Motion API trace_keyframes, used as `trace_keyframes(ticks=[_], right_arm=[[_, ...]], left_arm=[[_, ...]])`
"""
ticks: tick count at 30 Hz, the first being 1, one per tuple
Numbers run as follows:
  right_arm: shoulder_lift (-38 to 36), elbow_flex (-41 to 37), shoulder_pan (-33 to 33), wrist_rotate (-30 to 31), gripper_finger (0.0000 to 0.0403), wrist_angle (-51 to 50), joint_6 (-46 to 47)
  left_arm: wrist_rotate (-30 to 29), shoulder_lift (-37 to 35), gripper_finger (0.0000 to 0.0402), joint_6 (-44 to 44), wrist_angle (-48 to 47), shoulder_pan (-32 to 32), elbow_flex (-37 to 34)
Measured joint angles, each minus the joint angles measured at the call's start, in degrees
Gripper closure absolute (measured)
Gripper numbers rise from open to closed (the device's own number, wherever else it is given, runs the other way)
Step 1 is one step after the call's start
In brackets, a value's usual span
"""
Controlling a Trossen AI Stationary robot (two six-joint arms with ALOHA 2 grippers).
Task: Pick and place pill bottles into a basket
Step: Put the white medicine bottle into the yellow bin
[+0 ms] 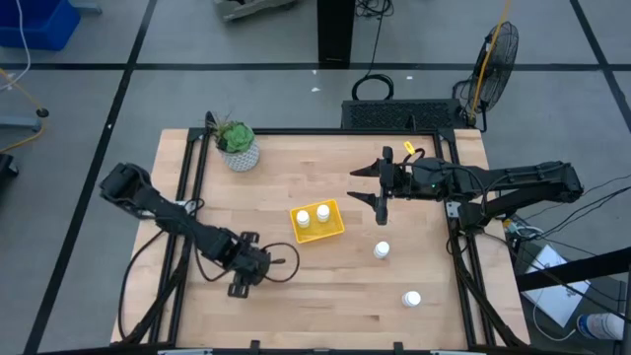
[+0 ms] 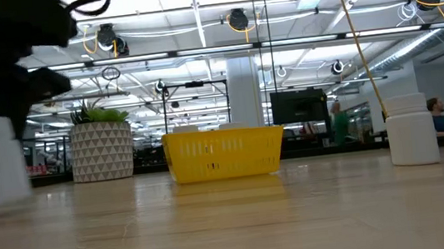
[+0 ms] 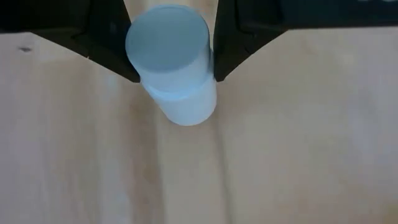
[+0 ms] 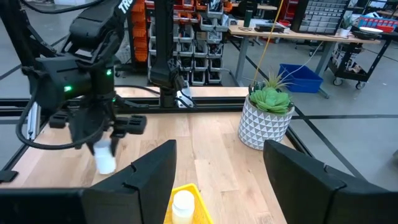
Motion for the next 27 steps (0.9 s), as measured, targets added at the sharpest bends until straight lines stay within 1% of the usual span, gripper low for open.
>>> trace_keyframes(ticks=[7,10,13,15,17,21,27], right_arm=[[0.0,0.0,0.0,0.0,0.0170,0.0,0.0],[0.0,0.0,0.0,0.0,0.0170,0.0,0.0],[0.0,0.0,0.0,0.0,0.0170,0.0,-0.3],[0.0,0.0,0.0,0.0,0.0170,0.0,-0.3],[0.0,0.0,0.0,0.0,0.0170,0.0,-0.3],[0.0,0.0,0.0,0.0,0.0170,0.0,-0.2],[0.0,0.0,0.0,0.0,0.0170,-0.3,-0.1]], left_arm=[[-8.4,-6.2,0.0224,10.4,0.0,5.1,2.0],[-12.6,-8.8,0.0224,15.9,0.9,6.9,4.4],[-14.8,-10.6,0.0224,22.1,3.7,9.1,7.2],[-14.8,-10.7,0.0224,24.5,4.5,10.9,9.7],[-13.4,-10.5,0.0224,26.0,1.5,13.1,12.0],[-11.4,-7.5,0.0224,29.1,-0.9,18.0,15.8],[-4.2,-2.3,0.0224,34.9,-1.1,22.3,19.9]])
